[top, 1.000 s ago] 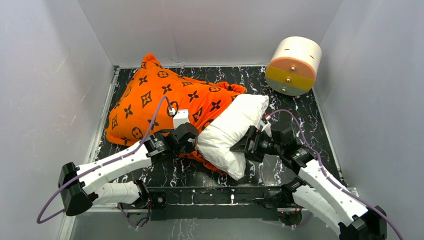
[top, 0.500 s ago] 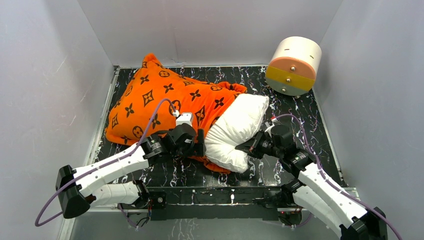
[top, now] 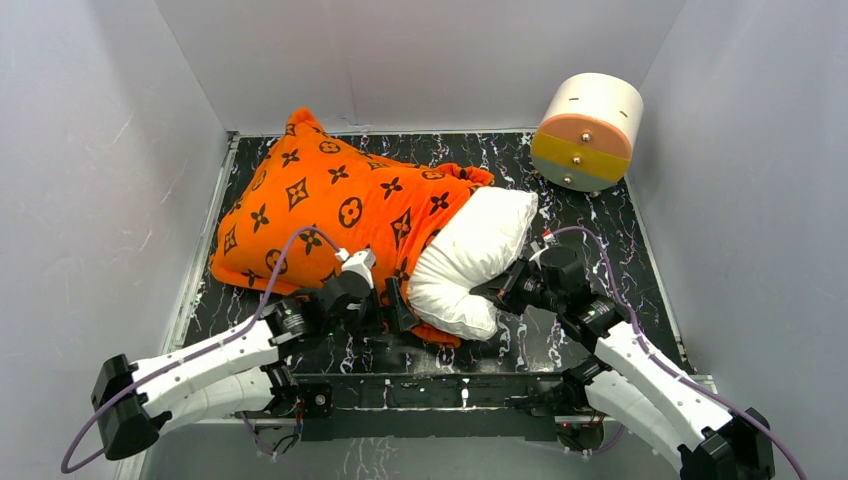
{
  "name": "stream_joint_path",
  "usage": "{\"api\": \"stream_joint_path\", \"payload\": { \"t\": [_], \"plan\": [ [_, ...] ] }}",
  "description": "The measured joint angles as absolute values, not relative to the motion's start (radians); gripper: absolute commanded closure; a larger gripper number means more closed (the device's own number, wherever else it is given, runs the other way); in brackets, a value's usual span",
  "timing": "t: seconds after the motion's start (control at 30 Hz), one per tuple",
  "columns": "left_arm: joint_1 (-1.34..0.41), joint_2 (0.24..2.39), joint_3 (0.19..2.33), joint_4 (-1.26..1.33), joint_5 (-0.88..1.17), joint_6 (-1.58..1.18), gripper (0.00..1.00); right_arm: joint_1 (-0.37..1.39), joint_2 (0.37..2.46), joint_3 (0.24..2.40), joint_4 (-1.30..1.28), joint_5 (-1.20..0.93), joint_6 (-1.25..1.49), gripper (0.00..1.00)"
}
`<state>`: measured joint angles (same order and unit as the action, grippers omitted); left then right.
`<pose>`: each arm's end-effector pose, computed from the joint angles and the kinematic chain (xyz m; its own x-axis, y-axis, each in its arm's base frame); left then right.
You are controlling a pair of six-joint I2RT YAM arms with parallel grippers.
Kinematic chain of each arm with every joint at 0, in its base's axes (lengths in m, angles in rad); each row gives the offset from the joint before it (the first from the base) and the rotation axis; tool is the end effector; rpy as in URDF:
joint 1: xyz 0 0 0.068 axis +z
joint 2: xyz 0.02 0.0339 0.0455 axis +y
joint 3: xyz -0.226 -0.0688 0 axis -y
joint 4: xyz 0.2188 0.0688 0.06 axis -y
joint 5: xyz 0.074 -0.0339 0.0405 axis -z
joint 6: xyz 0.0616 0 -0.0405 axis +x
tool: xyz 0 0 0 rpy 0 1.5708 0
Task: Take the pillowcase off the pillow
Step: Remove the pillow from the pillowcase.
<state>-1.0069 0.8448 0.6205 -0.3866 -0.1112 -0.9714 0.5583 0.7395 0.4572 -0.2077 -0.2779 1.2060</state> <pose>0.1166 -0.1716 0.2148 -0.8264 -0.2285 -0.5147 0.1933 0.7433 -0.6404 0.1585 0.1189 0.1998 -0.8101 0.5532 -0.1942 0.1179 0.4781 0.8703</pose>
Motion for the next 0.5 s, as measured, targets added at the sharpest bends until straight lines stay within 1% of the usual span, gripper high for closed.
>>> {"api": "stream_joint_path", "payload": {
  "t": [0.07, 0.13, 0.2, 0.27, 0.3, 0.37, 0.4, 0.43, 0.47, 0.5],
  "plan": [
    [-1.007, 0.896, 0.598, -0.291, -0.081, -0.994, 0.14, 0.558, 0.739, 0.466, -0.216, -0.274, 1.206, 1.00],
    [-1.008, 0.942, 0.589, -0.218, -0.058, -1.008, 0.19, 0.558, 0.738, 0.477, -0.233, -0.269, 1.206, 1.00],
    [-1.012, 0.989, 0.588, -0.156, -0.045, -1.020, 0.26, 0.558, 0.737, 0.484, -0.241, -0.265, 1.208, 1.00],
    [-1.019, 1.021, 0.580, -0.109, -0.047, -1.037, 0.30, 0.558, 0.735, 0.485, -0.245, -0.263, 1.219, 1.00],
    [-1.022, 1.025, 0.569, -0.084, -0.054, -1.045, 0.35, 0.558, 0.735, 0.485, -0.245, -0.265, 1.229, 1.00],
    [-1.026, 1.021, 0.535, -0.025, -0.072, -1.060, 0.51, 0.558, 0.735, 0.484, -0.242, -0.272, 1.253, 1.00],
    [-1.028, 1.019, 0.513, 0.008, -0.084, -1.068, 0.61, 0.558, 0.736, 0.483, -0.236, -0.278, 1.269, 1.00],
    [-1.030, 1.017, 0.492, 0.041, -0.097, -1.076, 0.74, 0.558, 0.736, 0.481, -0.229, -0.285, 1.287, 1.00],
    [-1.031, 1.018, 0.474, 0.070, -0.107, -1.083, 0.83, 0.558, 0.736, 0.480, -0.225, -0.290, 1.304, 1.00],
    [-1.032, 1.023, 0.464, 0.090, -0.118, -1.087, 0.88, 0.557, 0.736, 0.479, -0.222, -0.292, 1.314, 1.00]
  ]
}}
